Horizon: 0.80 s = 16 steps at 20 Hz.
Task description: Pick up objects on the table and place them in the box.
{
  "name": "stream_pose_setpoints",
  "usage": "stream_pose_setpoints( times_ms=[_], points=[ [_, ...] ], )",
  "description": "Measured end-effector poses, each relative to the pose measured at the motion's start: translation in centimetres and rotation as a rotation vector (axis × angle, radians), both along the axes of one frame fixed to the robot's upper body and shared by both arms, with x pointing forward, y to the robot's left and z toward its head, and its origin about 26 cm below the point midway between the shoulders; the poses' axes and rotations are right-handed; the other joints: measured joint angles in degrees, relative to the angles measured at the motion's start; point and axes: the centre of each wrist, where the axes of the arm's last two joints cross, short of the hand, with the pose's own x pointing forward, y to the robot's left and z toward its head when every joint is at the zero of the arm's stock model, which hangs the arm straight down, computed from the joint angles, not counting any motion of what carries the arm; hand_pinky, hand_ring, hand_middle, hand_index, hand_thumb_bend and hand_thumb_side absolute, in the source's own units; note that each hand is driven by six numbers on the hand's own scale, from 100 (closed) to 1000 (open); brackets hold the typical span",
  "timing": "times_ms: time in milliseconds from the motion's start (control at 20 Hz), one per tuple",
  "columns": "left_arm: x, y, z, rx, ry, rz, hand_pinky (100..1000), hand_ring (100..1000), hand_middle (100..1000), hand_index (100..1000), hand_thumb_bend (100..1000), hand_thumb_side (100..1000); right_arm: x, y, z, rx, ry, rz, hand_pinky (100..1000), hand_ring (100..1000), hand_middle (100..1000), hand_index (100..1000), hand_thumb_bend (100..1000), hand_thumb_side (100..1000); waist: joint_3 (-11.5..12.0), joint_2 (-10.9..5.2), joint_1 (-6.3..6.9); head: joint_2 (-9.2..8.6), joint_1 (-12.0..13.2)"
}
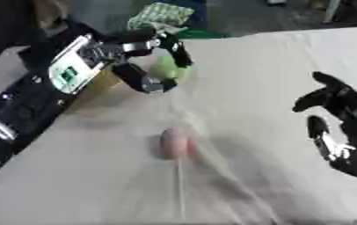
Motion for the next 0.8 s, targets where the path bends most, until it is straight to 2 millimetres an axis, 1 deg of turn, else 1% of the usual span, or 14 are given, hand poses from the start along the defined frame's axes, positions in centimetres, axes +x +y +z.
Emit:
stream_pose_setpoints(
  times_ms=[50, 100, 150, 200, 350, 450, 550, 650, 800],
  points=[
    [0.0, -0.2, -0.1, 0.015, -0.005, -0.003, 769, 688, 642, 798, 324, 235, 0.0, 0.0, 0.0, -0.001, 0.000, 0.000, 819, 660, 636, 1000, 100, 470, 0.0, 0.00, 0.04, 0.00, 0.0],
    [-0.1, -0.4, -0.2, 0.034, -0.008, -0.005, 769, 688, 642, 798, 324, 235, 0.0, 0.0, 0.0, -0.001, 0.001, -0.001, 819, 660, 636, 1000, 100, 470, -0.1, 0.00, 0.05, 0.00, -0.2],
    [-0.1, -0.5, -0.4, 0.054, -0.012, -0.007, 771, 698, 659, 818, 379, 249, 0.0, 0.0, -0.1, -0.002, 0.002, -0.001, 818, 660, 636, 1000, 100, 470, -0.1, 0.00, 0.07, 0.00, -0.2],
    [-0.2, -0.7, -0.5, 0.073, -0.019, -0.010, 772, 709, 672, 829, 453, 272, 0.0, 0.0, -0.1, -0.003, 0.002, -0.002, 818, 660, 636, 1000, 100, 470, -0.1, 0.00, 0.07, 0.00, -0.3],
    [-0.4, -1.4, -0.6, 0.129, -0.045, -0.023, 773, 719, 681, 836, 547, 309, 0.0, -0.1, -0.1, -0.004, 0.003, -0.004, 818, 660, 637, 1000, 100, 470, -0.1, -0.02, 0.13, 0.00, -0.5],
    [-0.6, -2.0, -0.5, 0.166, -0.066, -0.036, 775, 724, 683, 836, 561, 336, -0.1, -0.1, -0.2, -0.005, 0.005, -0.006, 818, 660, 637, 1000, 100, 470, 0.0, -0.07, 0.36, 0.00, -0.7],
    [-0.8, -2.6, -0.7, 0.203, -0.076, -0.050, 777, 729, 686, 837, 555, 348, -0.1, -0.1, -0.2, -0.006, 0.006, -0.006, 818, 660, 637, 1000, 100, 470, 0.0, -0.20, 0.53, 0.00, -0.9],
    [-0.9, -3.0, -1.3, 0.243, -0.077, -0.060, 779, 732, 687, 836, 536, 346, -0.1, -0.2, -0.2, -0.008, 0.006, -0.007, 818, 660, 637, 1000, 100, 470, 0.0, -0.22, 0.53, 0.01, -1.0],
    [-0.9, -3.6, -2.5, 0.296, -0.067, -0.072, 781, 734, 686, 834, 516, 369, -0.1, -0.3, -0.2, -0.013, 0.007, -0.009, 818, 660, 637, 1000, 100, 470, 0.0, -0.21, 0.57, 0.01, -1.2]
  ],
)
